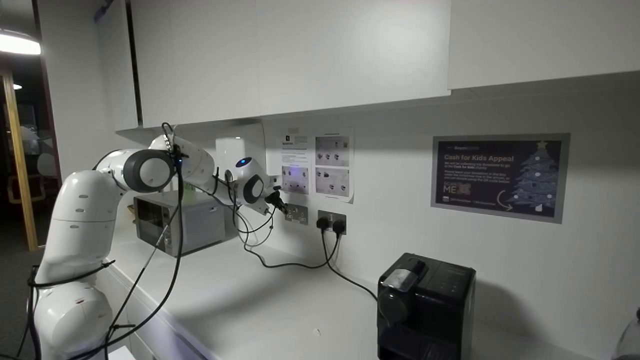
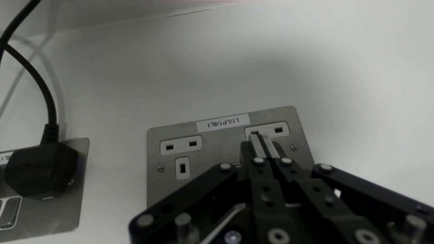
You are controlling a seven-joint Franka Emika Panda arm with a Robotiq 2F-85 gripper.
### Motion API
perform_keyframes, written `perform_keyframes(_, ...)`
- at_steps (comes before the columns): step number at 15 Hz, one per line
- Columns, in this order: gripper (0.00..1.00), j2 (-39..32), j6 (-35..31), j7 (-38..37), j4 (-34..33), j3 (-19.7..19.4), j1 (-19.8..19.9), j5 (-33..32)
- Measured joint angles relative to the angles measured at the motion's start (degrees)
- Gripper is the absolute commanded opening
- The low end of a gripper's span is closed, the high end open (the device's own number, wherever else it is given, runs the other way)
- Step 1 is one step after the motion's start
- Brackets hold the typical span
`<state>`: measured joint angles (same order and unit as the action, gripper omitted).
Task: Flip the switch of the socket on the left
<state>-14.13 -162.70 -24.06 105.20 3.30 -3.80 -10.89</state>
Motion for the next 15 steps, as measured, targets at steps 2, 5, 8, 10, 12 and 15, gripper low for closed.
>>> perform_keyframes(2,0.00,-0.9,0.0,0.0,-1.4,-0.1,0.0,-0.1)
perform_keyframes(5,0.00,-2.1,0.0,0.0,-2.9,-0.5,-0.1,-0.5)
perform_keyframes(8,0.00,-3.2,0.0,-0.1,-4.2,-0.9,-0.1,-0.8)
perform_keyframes(10,0.00,-3.8,0.0,-0.1,-5.0,-1.1,-0.1,-0.9)
perform_keyframes(12,0.00,-4.4,0.0,-0.2,-5.8,-1.3,-0.3,-1.1)
perform_keyframes(15,0.00,-4.7,0.1,-0.7,-6.2,-2.0,-1.1,-1.9)
